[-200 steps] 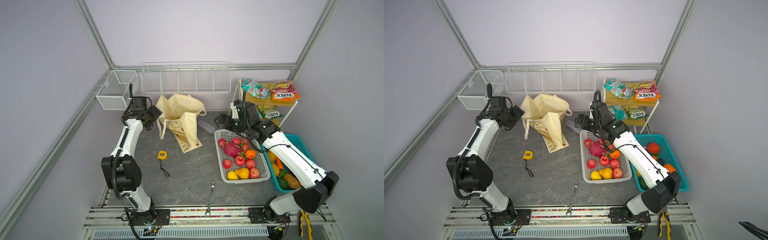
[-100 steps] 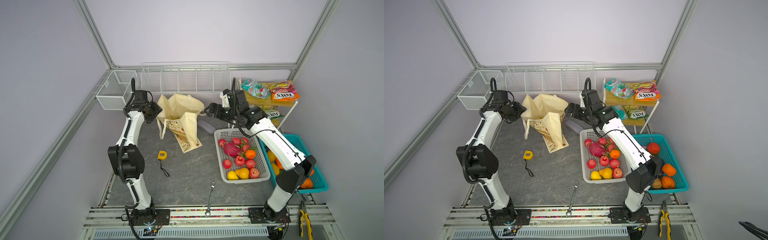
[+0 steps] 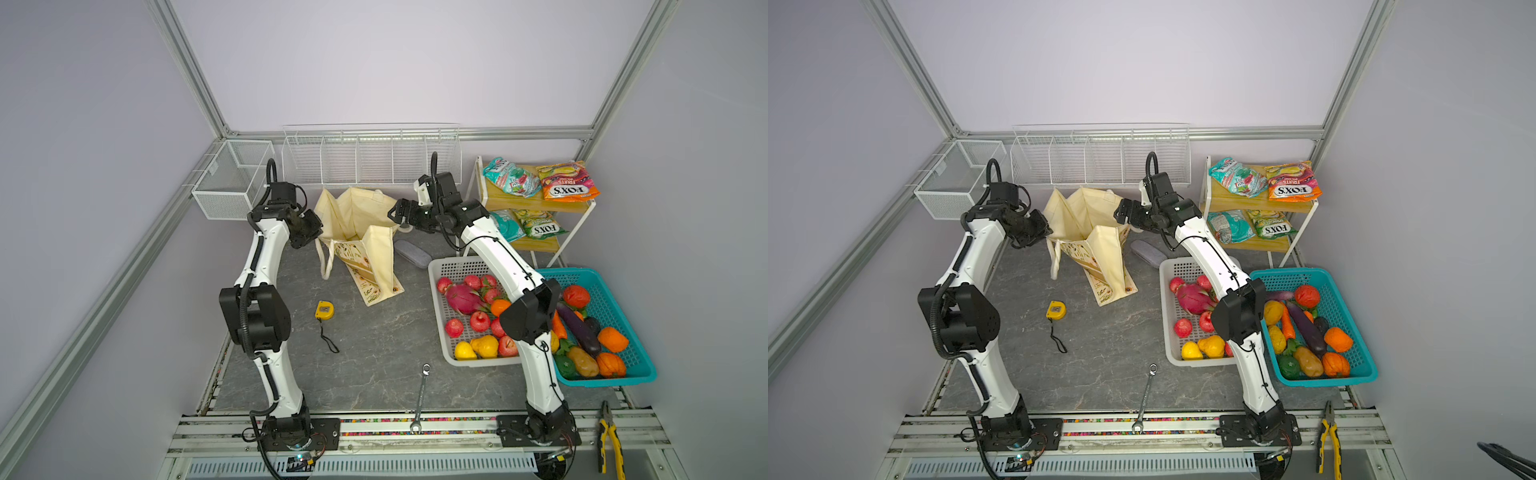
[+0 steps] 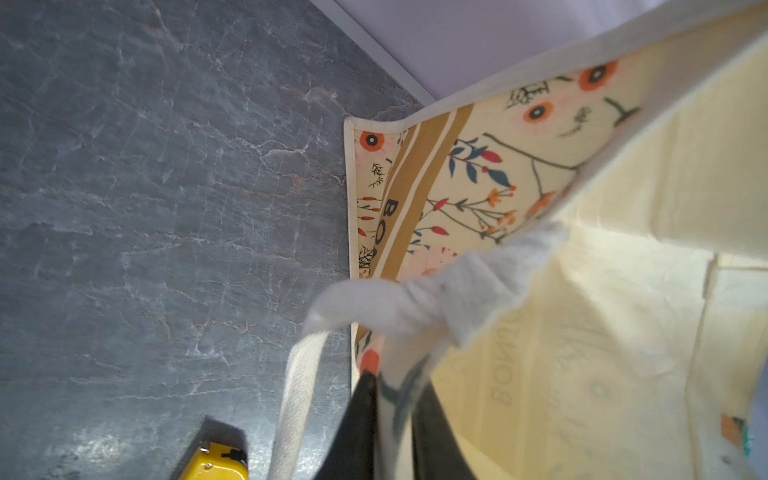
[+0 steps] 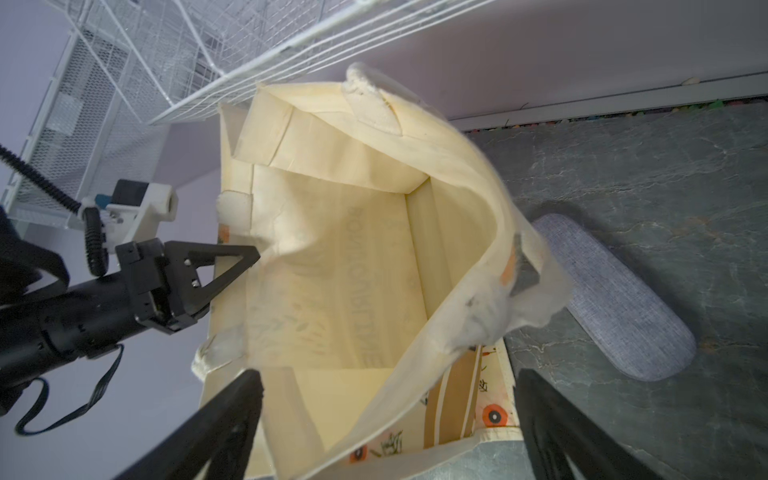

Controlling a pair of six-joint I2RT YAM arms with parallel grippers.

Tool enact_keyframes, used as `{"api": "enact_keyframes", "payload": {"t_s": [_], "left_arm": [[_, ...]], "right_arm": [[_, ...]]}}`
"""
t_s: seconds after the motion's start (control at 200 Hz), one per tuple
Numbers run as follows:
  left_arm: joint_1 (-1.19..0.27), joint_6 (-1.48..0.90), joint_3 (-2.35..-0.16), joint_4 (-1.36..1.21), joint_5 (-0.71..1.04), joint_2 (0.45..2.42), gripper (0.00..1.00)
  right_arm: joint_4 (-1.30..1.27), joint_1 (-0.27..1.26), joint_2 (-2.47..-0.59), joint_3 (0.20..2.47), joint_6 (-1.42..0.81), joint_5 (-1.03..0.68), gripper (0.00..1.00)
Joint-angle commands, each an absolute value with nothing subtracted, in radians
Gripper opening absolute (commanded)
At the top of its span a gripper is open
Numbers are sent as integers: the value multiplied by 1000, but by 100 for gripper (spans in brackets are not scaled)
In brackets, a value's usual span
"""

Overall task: Place the food into the grocery bag and tie it
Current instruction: 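Reach the left and right grippers to the two handles of the cream tote bag, then grasp the bag handles with both grippers and lift the bag upright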

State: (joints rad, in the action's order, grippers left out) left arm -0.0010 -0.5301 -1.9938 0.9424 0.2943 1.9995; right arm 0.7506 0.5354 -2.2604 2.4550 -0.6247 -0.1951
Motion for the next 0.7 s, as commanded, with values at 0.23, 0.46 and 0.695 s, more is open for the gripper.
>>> {"api": "enact_keyframes", "payload": {"t_s": [0.23, 0.46, 0.695], "left_arm": [[-2, -452, -2057, 1009, 340, 2015, 2], [-2, -453, -2077, 1008, 353, 2020, 0], [-3, -453, -2075, 999, 373, 2002, 0]], "right_arm": [[697, 489, -2379, 2561, -686, -193, 98], [606, 499, -2442, 2580, -715, -234, 81], [585, 515, -2433, 2585, -710, -233, 23]]}}
